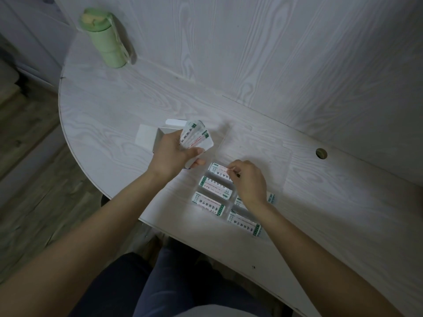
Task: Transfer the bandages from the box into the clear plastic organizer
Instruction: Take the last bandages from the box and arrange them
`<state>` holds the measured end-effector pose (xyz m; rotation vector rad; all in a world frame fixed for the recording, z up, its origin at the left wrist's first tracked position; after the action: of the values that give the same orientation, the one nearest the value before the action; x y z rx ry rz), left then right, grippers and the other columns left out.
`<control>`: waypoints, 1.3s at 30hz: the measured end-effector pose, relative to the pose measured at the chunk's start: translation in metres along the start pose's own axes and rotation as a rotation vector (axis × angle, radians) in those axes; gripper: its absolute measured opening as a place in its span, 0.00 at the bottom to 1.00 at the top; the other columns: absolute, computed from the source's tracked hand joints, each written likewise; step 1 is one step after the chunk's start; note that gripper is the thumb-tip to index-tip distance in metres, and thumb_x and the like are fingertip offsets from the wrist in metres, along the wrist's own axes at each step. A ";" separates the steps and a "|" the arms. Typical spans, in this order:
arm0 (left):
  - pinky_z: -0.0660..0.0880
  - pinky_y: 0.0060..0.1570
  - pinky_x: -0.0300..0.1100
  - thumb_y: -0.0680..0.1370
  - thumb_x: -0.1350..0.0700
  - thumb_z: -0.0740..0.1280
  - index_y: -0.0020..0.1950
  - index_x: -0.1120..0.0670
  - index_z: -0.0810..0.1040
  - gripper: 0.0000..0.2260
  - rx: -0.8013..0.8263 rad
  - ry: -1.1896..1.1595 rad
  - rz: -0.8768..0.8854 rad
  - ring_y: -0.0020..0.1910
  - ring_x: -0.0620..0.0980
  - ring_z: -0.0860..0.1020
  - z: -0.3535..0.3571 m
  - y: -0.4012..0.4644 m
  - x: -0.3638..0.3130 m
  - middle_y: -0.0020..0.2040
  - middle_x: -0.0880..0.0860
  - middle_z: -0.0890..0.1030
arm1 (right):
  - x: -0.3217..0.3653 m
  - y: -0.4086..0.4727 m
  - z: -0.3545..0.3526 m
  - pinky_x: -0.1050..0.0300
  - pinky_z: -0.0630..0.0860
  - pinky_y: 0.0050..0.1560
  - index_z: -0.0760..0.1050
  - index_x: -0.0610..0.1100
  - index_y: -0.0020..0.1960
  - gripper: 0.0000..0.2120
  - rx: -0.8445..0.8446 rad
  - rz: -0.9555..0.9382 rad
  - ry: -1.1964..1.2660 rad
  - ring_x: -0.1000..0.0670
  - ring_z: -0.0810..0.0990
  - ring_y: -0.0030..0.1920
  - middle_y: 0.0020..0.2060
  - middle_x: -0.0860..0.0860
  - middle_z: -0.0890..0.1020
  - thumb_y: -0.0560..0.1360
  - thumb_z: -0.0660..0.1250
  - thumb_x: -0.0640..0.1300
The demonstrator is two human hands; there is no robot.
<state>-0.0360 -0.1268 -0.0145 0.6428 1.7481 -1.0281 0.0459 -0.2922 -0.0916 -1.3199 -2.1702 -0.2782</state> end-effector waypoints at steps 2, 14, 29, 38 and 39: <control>0.77 0.43 0.66 0.75 0.67 0.68 0.49 0.59 0.76 0.06 0.010 -0.002 0.004 0.32 0.52 0.83 0.000 0.000 0.000 0.43 0.60 0.81 | 0.002 0.001 0.000 0.61 0.70 0.40 0.81 0.47 0.55 0.08 0.014 -0.026 -0.092 0.51 0.77 0.48 0.47 0.49 0.80 0.77 0.67 0.45; 0.77 0.43 0.66 0.74 0.66 0.70 0.45 0.54 0.77 0.07 0.025 0.004 0.001 0.35 0.55 0.84 0.005 0.004 0.001 0.41 0.54 0.82 | 0.011 0.006 0.002 0.60 0.67 0.42 0.81 0.46 0.56 0.10 0.062 -0.107 -0.278 0.49 0.73 0.54 0.53 0.49 0.78 0.79 0.63 0.46; 0.82 0.36 0.48 0.72 0.67 0.71 0.47 0.54 0.77 0.09 0.047 -0.085 -0.030 0.34 0.53 0.84 0.009 0.005 0.002 0.43 0.53 0.82 | 0.029 0.011 -0.021 0.53 0.76 0.48 0.80 0.43 0.53 0.12 0.046 -0.018 0.190 0.49 0.78 0.47 0.47 0.46 0.81 0.80 0.61 0.48; 0.81 0.44 0.47 0.77 0.55 0.66 0.55 0.58 0.78 0.10 0.195 -0.169 -0.024 0.41 0.56 0.84 0.017 -0.002 -0.004 0.45 0.57 0.85 | 0.052 0.017 -0.057 0.67 0.73 0.35 0.80 0.46 0.42 0.06 0.169 0.086 0.728 0.61 0.78 0.31 0.36 0.51 0.83 0.71 0.72 0.35; 0.81 0.44 0.46 0.78 0.55 0.66 0.54 0.58 0.79 0.09 0.187 -0.170 -0.025 0.42 0.55 0.84 0.017 -0.002 -0.004 0.45 0.56 0.85 | 0.051 0.016 -0.058 0.67 0.74 0.35 0.80 0.46 0.43 0.06 0.161 0.101 0.741 0.61 0.78 0.31 0.37 0.50 0.83 0.71 0.72 0.35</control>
<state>-0.0279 -0.1419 -0.0131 0.6307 1.5283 -1.2373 0.0628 -0.2727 -0.0171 -1.0134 -1.4651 -0.4562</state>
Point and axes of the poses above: each hand's wrist, its own y-axis towards the middle knuckle, its own z-axis out of the palm, x = y × z, the point moved 2 cm from there along y, towards the middle knuckle
